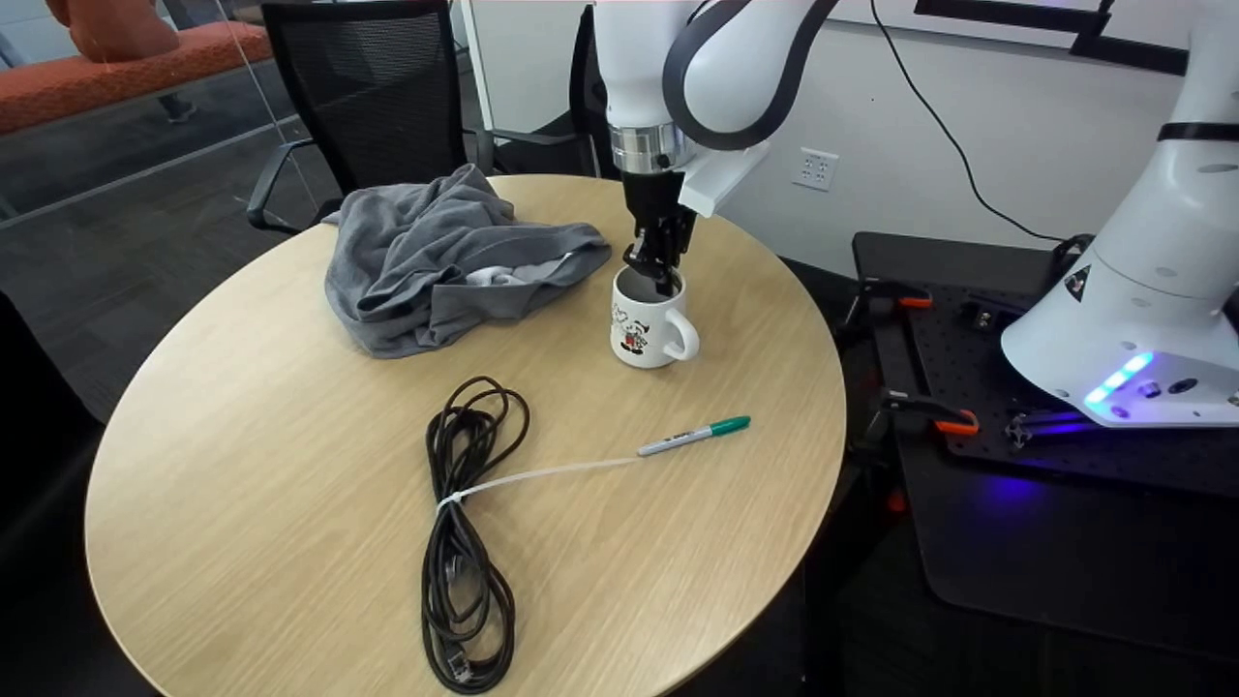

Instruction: Move the mug to the right

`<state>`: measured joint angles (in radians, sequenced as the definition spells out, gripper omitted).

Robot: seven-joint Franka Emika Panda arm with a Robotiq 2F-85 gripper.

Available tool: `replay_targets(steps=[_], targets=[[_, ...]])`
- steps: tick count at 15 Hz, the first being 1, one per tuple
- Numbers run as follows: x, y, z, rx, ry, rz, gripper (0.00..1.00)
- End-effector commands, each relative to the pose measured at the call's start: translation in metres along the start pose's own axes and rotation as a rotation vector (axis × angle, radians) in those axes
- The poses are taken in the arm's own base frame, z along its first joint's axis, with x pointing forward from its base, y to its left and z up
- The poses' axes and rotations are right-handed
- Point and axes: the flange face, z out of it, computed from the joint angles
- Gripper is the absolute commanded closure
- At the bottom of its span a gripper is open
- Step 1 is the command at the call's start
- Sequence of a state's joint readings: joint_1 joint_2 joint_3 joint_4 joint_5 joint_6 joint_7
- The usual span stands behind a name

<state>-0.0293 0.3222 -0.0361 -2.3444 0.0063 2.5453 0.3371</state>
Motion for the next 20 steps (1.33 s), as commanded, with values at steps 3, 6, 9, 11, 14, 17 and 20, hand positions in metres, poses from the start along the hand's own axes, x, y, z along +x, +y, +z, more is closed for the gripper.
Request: replay_targets(steps=[3, 6, 9, 11, 14, 17, 20], targets=[[0.012, 0.018, -0.006, -0.016, 0.002, 0.058, 0.98], [0.016, 0.042, -0.009, -0.019, 0.011, 0.114, 0.98], [0.021, 0.069, -0.011, -0.022, 0.013, 0.168, 0.98], [0.025, 0.087, -0.012, -0.024, 0.018, 0.205, 0.98], [0.03, 0.111, -0.015, -0.023, 0.022, 0.253, 0.98], [0.035, 0.134, -0.018, -0.022, 0.026, 0.303, 0.98], [0.039, 0.149, -0.022, -0.024, 0.03, 0.339, 0.98]])
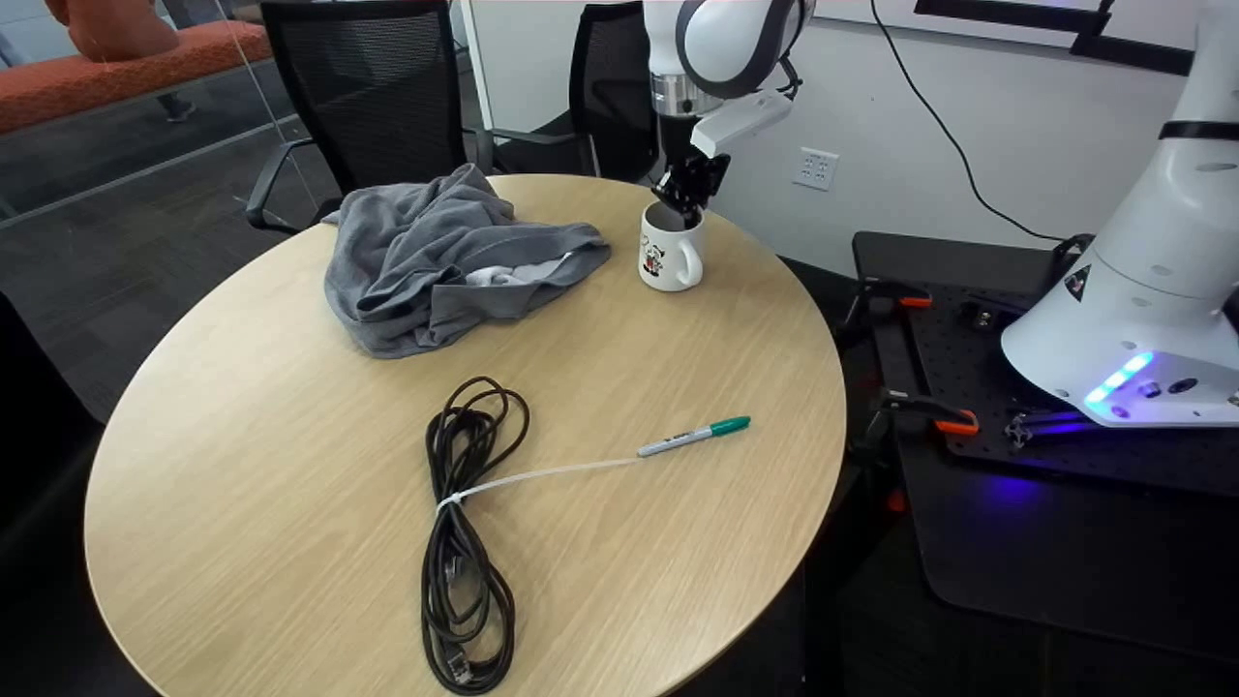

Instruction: Move the mug to the right

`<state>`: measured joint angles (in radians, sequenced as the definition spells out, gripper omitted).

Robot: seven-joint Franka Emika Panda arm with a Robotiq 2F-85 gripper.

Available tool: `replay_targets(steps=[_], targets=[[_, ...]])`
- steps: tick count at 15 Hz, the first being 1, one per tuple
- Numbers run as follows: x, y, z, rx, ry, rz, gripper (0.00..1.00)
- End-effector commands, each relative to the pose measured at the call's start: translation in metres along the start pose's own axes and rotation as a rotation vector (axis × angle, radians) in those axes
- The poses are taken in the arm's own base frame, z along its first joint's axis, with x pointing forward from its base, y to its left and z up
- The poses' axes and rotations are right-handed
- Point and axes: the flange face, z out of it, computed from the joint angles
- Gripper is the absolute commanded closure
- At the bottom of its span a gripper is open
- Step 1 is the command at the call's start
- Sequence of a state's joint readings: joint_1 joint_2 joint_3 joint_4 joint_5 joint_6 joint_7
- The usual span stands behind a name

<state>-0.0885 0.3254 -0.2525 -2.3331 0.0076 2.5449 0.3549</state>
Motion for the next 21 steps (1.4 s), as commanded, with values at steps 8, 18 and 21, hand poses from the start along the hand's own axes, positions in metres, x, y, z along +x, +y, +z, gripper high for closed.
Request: replay_targets(steps=[8, 18, 21], targets=[[0.02, 0.008, -0.022, 0.029, 0.013, 0.058, 0.98], [0.024, 0.0, -0.016, 0.028, -0.005, 0.06, 0.93], [0.025, -0.001, -0.013, 0.024, -0.01, 0.059, 0.9]])
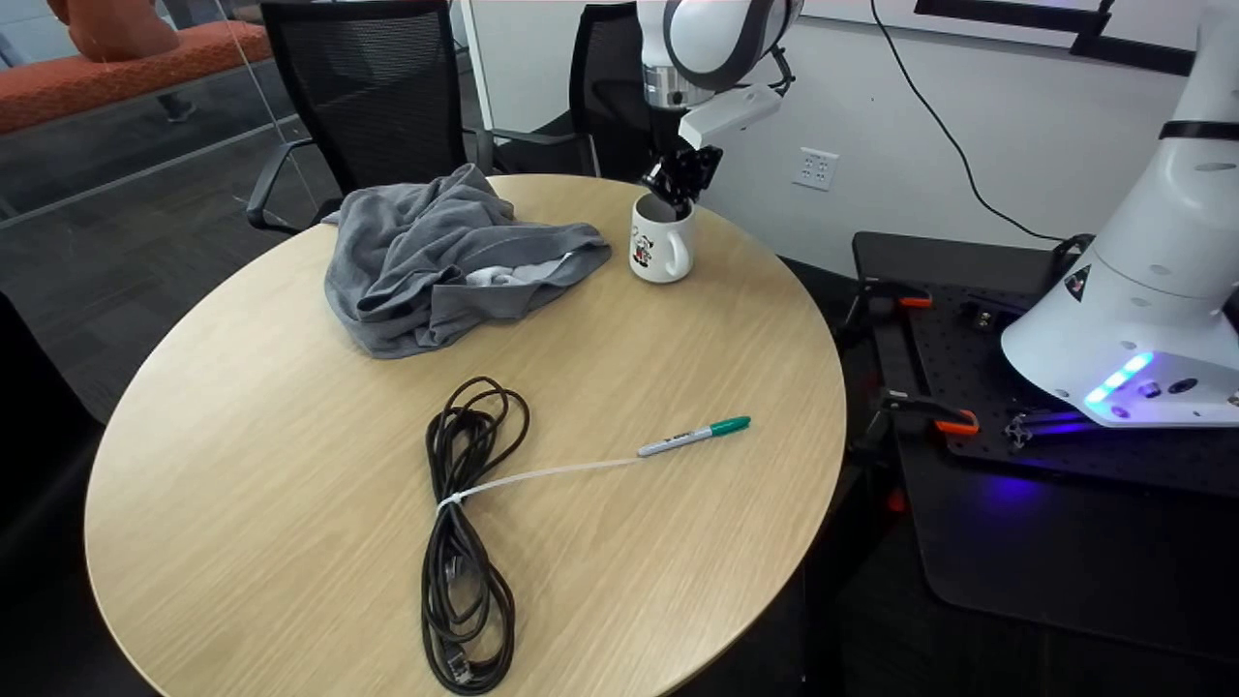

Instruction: Move the mug to the right

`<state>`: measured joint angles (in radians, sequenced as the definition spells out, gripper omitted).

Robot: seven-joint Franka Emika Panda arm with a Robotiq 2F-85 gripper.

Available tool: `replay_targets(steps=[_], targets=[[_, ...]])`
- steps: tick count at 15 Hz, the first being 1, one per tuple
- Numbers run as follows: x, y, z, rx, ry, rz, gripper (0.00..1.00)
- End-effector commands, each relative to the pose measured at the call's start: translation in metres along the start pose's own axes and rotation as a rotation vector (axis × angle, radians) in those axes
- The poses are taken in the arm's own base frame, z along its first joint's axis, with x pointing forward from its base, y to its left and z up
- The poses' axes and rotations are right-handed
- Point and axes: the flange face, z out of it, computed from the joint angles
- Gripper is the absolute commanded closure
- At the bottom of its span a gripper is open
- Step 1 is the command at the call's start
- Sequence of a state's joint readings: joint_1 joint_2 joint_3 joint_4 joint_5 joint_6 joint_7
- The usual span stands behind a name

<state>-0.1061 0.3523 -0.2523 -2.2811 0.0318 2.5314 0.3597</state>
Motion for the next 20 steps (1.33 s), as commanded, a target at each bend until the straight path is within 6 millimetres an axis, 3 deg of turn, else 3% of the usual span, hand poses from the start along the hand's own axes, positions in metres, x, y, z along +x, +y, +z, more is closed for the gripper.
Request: replay_targets(steps=[1, 5, 8, 9, 10, 11, 13, 15, 17, 19, 20], targets=[[0.007, -0.005, -0.008, 0.009, -0.018, 0.018, 0.86], [0.008, -0.008, -0.014, 0.012, -0.006, 0.016, 0.69], [0.002, -0.008, -0.023, 0.02, 0.015, 0.008, 0.49], [-0.001, -0.008, -0.026, 0.023, 0.018, 0.004, 0.47], [-0.004, -0.008, -0.031, 0.025, 0.022, 0.002, 0.36], [-0.007, -0.009, -0.036, 0.03, 0.029, -0.001, 0.38], [-0.014, -0.008, -0.047, 0.039, 0.047, -0.004, 0.28], [-0.021, -0.007, -0.059, 0.048, 0.067, -0.007, 0.29], [-0.03, -0.005, -0.073, 0.055, 0.089, -0.011, 0.22], [-0.044, -0.006, -0.087, 0.053, 0.114, -0.027, 0.0], [-0.05, -0.008, -0.094, 0.048, 0.123, -0.046, 0.0]])
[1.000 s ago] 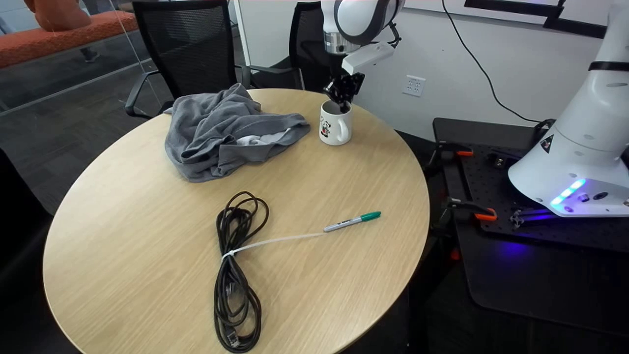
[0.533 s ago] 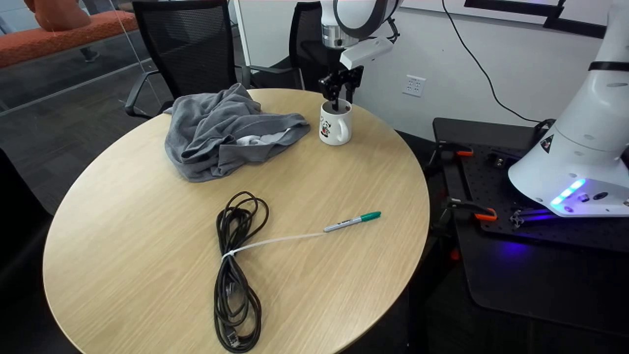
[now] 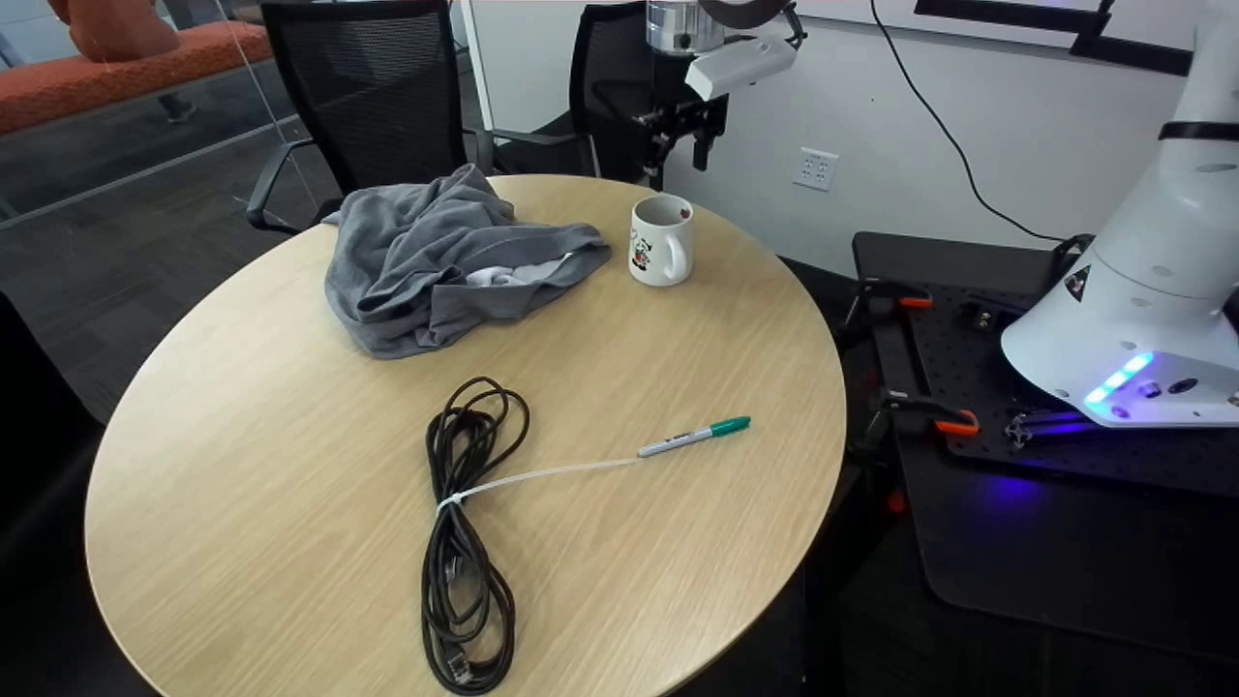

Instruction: Move the mug to the right

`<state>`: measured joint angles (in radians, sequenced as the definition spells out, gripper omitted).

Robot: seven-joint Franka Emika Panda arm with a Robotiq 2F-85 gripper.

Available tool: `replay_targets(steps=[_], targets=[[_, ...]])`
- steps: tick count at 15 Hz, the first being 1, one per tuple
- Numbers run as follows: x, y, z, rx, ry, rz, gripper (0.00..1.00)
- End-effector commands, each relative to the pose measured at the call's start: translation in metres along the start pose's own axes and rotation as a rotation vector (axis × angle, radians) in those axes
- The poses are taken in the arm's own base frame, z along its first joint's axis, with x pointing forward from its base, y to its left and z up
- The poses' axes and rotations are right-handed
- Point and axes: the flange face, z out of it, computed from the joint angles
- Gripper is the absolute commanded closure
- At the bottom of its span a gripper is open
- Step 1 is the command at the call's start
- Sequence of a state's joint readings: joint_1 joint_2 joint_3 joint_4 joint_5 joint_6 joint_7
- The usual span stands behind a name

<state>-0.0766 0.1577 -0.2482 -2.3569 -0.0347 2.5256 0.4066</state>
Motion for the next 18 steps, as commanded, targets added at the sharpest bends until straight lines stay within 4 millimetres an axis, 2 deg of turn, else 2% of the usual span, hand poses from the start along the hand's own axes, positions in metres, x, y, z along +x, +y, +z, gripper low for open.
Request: replay_targets(steps=[1, 5, 9, 13, 18], targets=[[-0.033, -0.006, -0.034, -0.006, 0.036, -0.043, 0.0], [-0.066, -0.029, -0.058, -0.027, 0.062, -0.175, 0.0], [-0.1, -0.064, -0.073, -0.042, 0.041, -0.33, 0.0], [-0.131, -0.099, -0.077, -0.066, 0.02, -0.493, 0.0], [-0.159, -0.126, -0.077, -0.072, 0.011, -0.671, 0.0]])
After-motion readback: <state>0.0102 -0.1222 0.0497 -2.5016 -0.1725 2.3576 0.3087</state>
